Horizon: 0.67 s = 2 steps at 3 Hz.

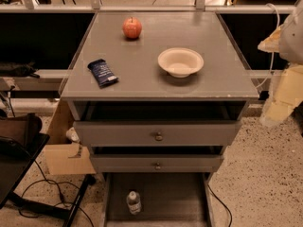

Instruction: Pick blue plastic bottle from bottom drawer and place on counter

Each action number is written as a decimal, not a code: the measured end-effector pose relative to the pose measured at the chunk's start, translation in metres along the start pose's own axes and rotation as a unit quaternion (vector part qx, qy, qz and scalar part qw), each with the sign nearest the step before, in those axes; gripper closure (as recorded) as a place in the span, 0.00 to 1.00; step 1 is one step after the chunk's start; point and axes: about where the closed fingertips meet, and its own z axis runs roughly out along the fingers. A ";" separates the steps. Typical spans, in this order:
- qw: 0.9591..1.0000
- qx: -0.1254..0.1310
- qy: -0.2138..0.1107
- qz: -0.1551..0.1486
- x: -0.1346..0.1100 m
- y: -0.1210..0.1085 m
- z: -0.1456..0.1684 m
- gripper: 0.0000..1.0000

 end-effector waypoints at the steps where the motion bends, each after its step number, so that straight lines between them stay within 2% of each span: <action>1: 1.000 0.000 0.000 0.000 0.000 0.000 0.000 0.00; 2: 1.000 -0.014 -0.026 -0.002 -0.006 0.010 0.022 0.00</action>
Offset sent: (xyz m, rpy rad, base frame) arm -0.0006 0.0117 -0.0332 0.0770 0.0345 0.0141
